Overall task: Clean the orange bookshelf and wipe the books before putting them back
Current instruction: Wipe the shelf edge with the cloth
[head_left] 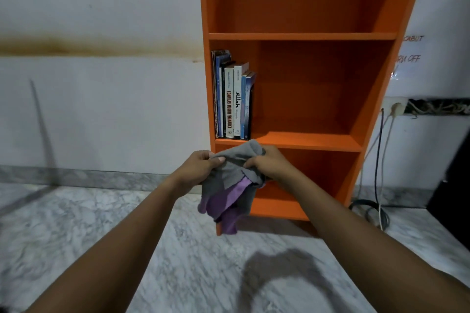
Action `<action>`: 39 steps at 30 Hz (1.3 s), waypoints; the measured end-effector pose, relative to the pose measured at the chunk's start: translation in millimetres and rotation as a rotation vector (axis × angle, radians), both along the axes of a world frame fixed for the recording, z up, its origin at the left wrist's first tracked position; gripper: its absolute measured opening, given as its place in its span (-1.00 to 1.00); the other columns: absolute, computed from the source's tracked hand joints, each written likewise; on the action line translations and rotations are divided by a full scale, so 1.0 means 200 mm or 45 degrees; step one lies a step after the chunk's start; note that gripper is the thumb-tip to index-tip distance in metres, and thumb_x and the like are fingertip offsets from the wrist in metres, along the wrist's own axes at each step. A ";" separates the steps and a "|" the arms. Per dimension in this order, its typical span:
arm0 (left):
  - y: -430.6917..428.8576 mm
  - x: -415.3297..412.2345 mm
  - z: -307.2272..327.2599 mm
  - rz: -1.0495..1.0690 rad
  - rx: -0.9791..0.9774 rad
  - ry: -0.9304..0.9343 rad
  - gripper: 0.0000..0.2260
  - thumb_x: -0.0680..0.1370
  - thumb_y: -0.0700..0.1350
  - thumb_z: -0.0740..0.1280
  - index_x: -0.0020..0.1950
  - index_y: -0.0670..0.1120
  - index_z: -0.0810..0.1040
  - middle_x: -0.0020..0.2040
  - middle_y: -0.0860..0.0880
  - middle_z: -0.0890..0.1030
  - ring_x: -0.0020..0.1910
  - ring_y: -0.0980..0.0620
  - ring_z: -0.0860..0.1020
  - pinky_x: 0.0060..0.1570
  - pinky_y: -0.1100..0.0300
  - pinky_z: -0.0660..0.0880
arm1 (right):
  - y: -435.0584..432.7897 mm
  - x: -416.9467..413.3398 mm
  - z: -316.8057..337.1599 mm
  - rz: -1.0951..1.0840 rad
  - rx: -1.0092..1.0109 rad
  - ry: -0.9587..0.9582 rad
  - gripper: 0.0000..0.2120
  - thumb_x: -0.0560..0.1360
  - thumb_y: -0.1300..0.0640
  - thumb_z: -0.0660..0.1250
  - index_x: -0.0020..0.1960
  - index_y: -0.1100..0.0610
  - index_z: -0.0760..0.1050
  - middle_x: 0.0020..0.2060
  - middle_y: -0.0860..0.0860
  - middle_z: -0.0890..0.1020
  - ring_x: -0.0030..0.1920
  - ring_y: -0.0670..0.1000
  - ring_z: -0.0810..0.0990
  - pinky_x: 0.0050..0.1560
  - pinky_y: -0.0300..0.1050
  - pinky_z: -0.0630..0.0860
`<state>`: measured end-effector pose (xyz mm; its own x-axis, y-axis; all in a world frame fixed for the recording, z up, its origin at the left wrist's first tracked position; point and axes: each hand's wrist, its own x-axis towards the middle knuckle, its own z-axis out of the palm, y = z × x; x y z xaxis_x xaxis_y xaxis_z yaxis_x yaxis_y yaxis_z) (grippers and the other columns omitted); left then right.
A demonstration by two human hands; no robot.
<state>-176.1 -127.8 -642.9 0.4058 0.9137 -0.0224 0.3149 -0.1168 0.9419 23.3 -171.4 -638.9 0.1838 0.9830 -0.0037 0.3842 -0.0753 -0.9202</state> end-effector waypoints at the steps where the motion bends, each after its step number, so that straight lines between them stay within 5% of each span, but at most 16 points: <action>1: 0.00 0.02 -0.01 -0.012 -0.010 0.019 -0.81 0.66 -0.03 0.30 -0.08 -0.09 0.45 -0.17 -0.05 0.53 -0.18 0.04 0.49 -0.23 0.23 0.43 | 0.00 0.02 -0.02 -0.057 -0.037 0.052 -0.85 0.43 0.31 0.41 -0.01 0.21 0.63 -0.19 0.09 0.66 -0.17 0.09 0.61 -0.18 -0.07 0.52; 7: 0.10 0.10 -0.03 -0.021 -0.012 -0.059 -0.83 0.57 -0.04 0.44 -0.05 -0.10 0.51 -0.08 -0.06 0.62 -0.11 0.04 0.58 -0.26 0.27 0.50 | 0.01 0.22 -0.09 -0.410 -0.118 0.232 -0.86 0.36 0.40 0.27 -0.22 0.19 0.51 -0.37 0.15 0.49 -0.44 0.09 0.45 -0.35 -0.03 0.44; 13: 0.16 0.22 -0.09 -0.107 0.055 -0.118 -0.84 0.63 -0.07 0.35 0.05 -0.11 0.68 -0.03 -0.09 0.70 -0.01 0.00 0.64 -0.11 0.22 0.57 | 0.02 0.27 -0.12 -0.260 -0.037 0.237 -0.88 0.43 0.34 0.23 -0.18 0.15 0.46 -0.31 0.11 0.48 -0.39 0.05 0.41 -0.39 -0.11 0.32; 15: 0.18 0.26 -0.09 -0.092 0.027 -0.217 -0.83 0.64 -0.09 0.33 0.06 -0.13 0.69 0.00 -0.13 0.71 0.02 -0.05 0.64 -0.05 0.13 0.57 | 0.04 0.26 -0.13 -0.055 -0.044 0.312 -0.81 0.48 0.29 0.38 0.05 0.13 0.50 -0.15 0.11 0.58 -0.24 0.05 0.53 -0.33 -0.10 0.42; 17: 0.17 0.31 -0.08 -0.143 -0.047 -0.279 -0.82 0.66 -0.09 0.30 0.12 -0.11 0.67 0.05 -0.12 0.70 0.05 -0.07 0.65 0.04 0.06 0.60 | 0.06 0.27 -0.16 0.203 -0.070 0.350 -0.41 0.48 0.28 0.50 0.40 0.03 0.33 0.13 0.11 0.61 0.04 0.06 0.61 -0.23 -0.11 0.55; 19: 0.16 0.36 -0.06 -0.242 -0.094 -0.309 -0.82 0.67 -0.08 0.27 0.16 -0.05 0.66 0.08 -0.09 0.71 0.08 -0.07 0.65 0.12 0.02 0.57 | 0.09 0.24 -0.18 0.343 0.001 0.290 -0.23 0.47 0.32 0.52 0.52 -0.03 0.22 0.30 0.07 0.56 0.25 0.06 0.60 -0.09 -0.16 0.63; 24: 0.22 0.46 -0.03 -0.096 -0.063 -0.371 -0.78 0.67 -0.04 0.28 0.26 -0.02 0.62 0.23 -0.07 0.64 0.16 -0.02 0.58 0.09 0.15 0.46 | 0.24 0.33 -0.15 -0.168 0.352 0.159 -0.56 0.51 0.49 0.25 0.29 0.12 0.52 0.06 0.09 0.63 0.10 0.12 0.61 0.02 -0.11 0.61; 27: 0.31 0.53 -0.13 0.033 0.318 -0.050 -0.67 0.64 -0.06 0.32 0.41 0.02 0.51 0.38 -0.02 0.54 0.32 -0.01 0.50 0.17 0.09 0.45 | 0.35 0.53 -0.09 -0.671 0.423 -0.056 -0.54 0.49 0.33 0.25 0.33 0.01 0.41 0.08 0.09 0.60 0.10 0.23 0.59 0.11 0.16 0.57; 29: 0.36 0.59 -0.17 -0.019 0.550 0.149 -0.57 0.61 -0.06 0.35 0.49 0.05 0.45 0.46 -0.02 0.48 0.44 -0.05 0.43 0.35 -0.04 0.43 | 0.42 0.69 -0.06 -0.866 0.416 -0.193 -0.52 0.51 0.26 0.24 0.41 0.06 0.32 0.24 0.21 0.52 0.18 0.27 0.53 0.15 0.13 0.50; 33: 0.46 0.75 -0.20 -0.187 0.987 0.823 -0.45 0.61 -0.03 0.31 0.59 -0.01 0.27 0.57 -0.05 0.33 0.54 -0.11 0.26 0.44 -0.12 0.30 | 0.63 0.92 -0.17 -0.699 -0.255 -0.935 -0.50 0.59 -0.03 0.07 0.48 0.10 0.36 0.47 0.17 0.39 0.47 0.26 0.34 0.48 0.23 0.24; 35: 0.46 0.80 -0.21 -0.198 1.154 1.166 -0.44 0.59 -0.03 0.29 0.58 -0.07 0.26 0.56 -0.06 0.31 0.52 -0.13 0.26 0.38 -0.12 0.32 | 0.73 0.91 -0.22 -0.536 -0.284 -1.307 -0.59 0.63 0.01 0.07 0.42 0.06 0.43 0.42 0.09 0.46 0.46 0.20 0.36 0.50 0.34 0.10; 37: 0.49 0.80 -0.20 -0.183 1.154 1.217 -0.46 0.55 -0.09 0.29 0.54 -0.09 0.34 0.48 -0.10 0.41 0.45 -0.16 0.37 0.32 -0.08 0.40 | 0.80 0.84 -0.19 -0.363 -0.144 -1.381 -0.64 0.66 0.06 0.09 0.37 0.06 0.49 0.31 0.11 0.56 0.34 0.21 0.49 0.44 0.35 0.20; 39: 0.54 0.76 -0.18 -0.238 0.948 0.884 -0.47 0.51 -0.19 0.28 0.50 -0.07 0.43 0.41 -0.13 0.51 0.38 -0.17 0.47 0.31 -0.03 0.46 | 0.83 0.76 -0.17 -0.210 -0.029 -1.364 -0.64 0.69 0.07 0.10 0.37 0.12 0.52 0.25 0.18 0.61 0.25 0.25 0.56 0.31 0.24 0.39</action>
<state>-24.9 -19.1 -678.0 0.6560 0.7158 0.2393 0.6783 -0.6982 0.2289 175.5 -5.0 -673.6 0.2322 0.9476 0.2192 0.9710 -0.2125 -0.1097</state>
